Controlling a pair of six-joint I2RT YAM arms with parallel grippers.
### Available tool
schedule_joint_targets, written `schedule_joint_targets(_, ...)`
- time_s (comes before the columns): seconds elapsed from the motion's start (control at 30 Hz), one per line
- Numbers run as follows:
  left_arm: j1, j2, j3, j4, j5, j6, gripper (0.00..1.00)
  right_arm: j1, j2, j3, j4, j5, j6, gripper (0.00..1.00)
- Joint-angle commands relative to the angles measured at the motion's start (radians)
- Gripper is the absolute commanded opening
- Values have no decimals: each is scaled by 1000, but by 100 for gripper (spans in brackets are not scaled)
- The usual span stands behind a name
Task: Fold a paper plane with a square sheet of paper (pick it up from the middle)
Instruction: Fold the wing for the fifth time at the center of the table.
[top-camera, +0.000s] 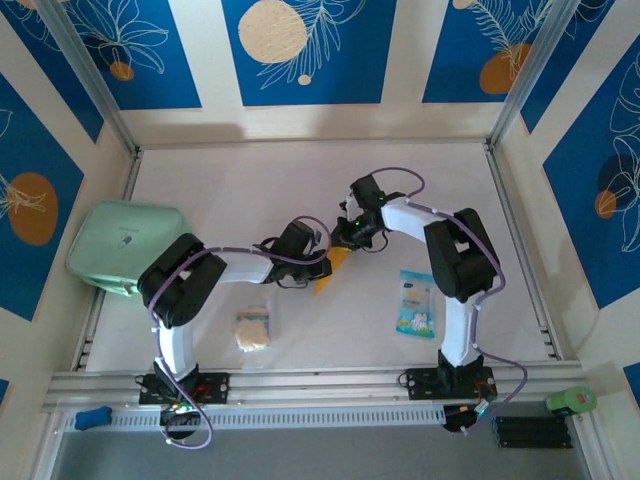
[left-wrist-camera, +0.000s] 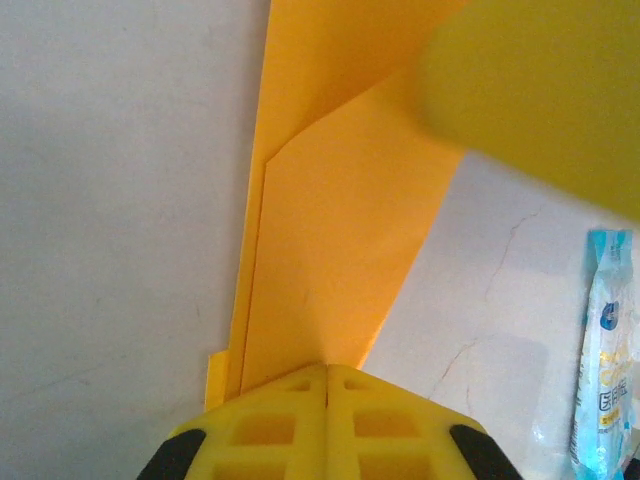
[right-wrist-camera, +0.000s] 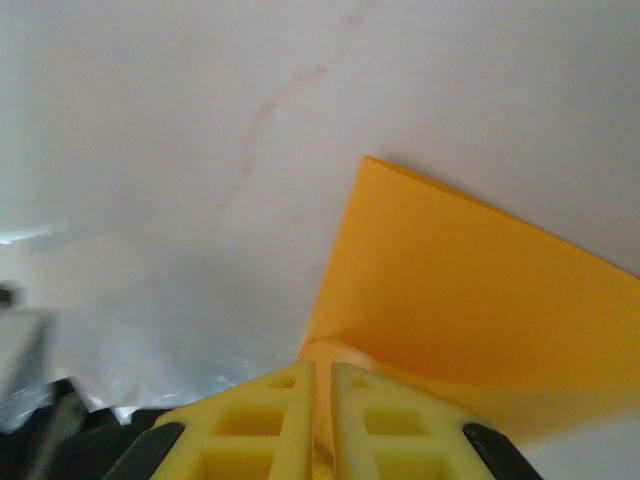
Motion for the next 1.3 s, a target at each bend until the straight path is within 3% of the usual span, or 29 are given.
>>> schedule_joint_targets(0.0,7,35,-29,-59,-35,-1,0,-6,-92,-48,30,-7,10,12)
schedule_joint_targets(0.23,6,48,-16,-68,-21,-1,0,4,-102,-155,72,20,9,10)
schedule_joint_targets(0.83,7,58,-37,-117,-46,4,0,-12,35,-110,83,25,-8,9)
schedule_joint_targets(1.27,7,66,-135,-103,-38,-9,0,-177,109,-16,89,8,-6,8)
